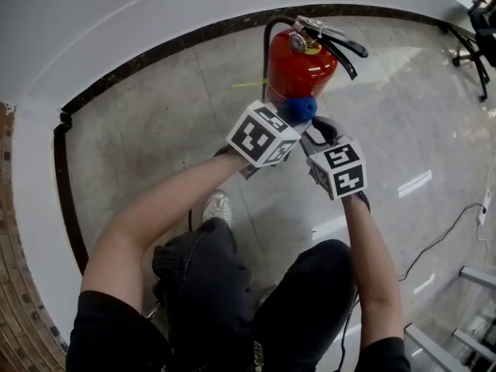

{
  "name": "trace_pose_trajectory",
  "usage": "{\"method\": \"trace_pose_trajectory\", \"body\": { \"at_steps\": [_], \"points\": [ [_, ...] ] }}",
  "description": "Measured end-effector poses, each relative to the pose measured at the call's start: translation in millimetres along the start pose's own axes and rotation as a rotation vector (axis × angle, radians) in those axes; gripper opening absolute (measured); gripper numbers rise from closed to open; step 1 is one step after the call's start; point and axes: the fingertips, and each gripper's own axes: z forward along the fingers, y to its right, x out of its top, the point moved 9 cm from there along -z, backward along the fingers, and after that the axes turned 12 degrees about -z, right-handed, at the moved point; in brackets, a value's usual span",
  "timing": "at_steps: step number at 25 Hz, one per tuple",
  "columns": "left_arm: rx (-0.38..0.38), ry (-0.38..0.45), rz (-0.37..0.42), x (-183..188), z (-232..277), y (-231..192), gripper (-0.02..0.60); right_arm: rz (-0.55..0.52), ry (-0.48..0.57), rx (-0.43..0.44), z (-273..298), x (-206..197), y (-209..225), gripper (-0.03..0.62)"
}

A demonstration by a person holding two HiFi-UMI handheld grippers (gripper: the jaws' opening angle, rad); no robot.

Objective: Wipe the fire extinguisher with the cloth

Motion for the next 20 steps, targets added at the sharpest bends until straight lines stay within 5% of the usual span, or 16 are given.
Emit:
{"method": "trace_pose_trajectory", "body": {
  "at_steps": [9,20],
  "points": [
    [-0.087,0.008,-0.049,-6,11,4,0.139,0.052,0.010,-0.082,3,-26,31,0.049],
    [-0.018,-0.056,-0.076,-48,10,-23,0.189,0.159,-0.045,-0.176,31,-43,85,0.044]
  ]
}}
